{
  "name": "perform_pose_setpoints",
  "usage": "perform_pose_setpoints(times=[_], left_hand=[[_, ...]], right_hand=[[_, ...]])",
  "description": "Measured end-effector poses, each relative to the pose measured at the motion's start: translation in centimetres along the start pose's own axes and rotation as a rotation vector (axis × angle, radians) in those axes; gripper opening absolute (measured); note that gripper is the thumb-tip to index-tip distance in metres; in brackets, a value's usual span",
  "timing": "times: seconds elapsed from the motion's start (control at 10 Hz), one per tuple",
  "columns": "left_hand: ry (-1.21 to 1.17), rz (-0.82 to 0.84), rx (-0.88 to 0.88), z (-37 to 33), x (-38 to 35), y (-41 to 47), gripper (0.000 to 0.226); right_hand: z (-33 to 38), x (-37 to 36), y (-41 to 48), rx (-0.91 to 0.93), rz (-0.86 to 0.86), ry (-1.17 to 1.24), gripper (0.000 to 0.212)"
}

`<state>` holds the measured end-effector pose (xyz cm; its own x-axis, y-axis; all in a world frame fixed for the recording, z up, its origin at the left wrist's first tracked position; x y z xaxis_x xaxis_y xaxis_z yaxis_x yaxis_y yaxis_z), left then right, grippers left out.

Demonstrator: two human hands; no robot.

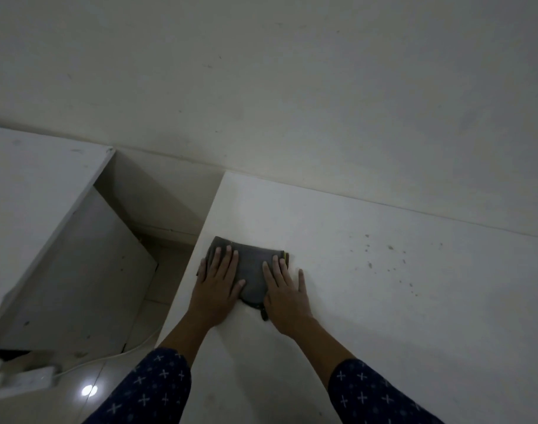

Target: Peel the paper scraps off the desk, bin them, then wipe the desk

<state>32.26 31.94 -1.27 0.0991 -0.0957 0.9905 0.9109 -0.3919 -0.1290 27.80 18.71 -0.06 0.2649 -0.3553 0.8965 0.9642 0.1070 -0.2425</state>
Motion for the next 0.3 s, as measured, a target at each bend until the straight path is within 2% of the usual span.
perform_pose_setpoints(times=[0.1, 0.2, 0.3], left_hand=[[0.06, 0.153, -0.028, -0.3, -1.1, -0.2, 0.071], [0.106, 0.14, -0.017, -0.5, 0.1, 0.1, 0.076], [0.074, 0.048, 0.071, -1.1, 2.0, 1.0, 0.082]], right_hand=[[-0.8, -0.6, 0.0, -0.042, 0.135, -0.008, 0.059], [-0.7, 0.5, -0.1, -0.041, 0.146, 0.048, 0.06], [0.0, 3.5, -0.3, 0.026, 0.024, 0.195, 0.059]])
Point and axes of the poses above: each hand's wrist, its own y-axis towards the middle knuckle, its own x-axis out of the back of the hand, z = x × y, the point moved 8 cm from there along y, towards the middle knuckle, and after that the axes turned 15 degrees about y, right-handed, at the moved point
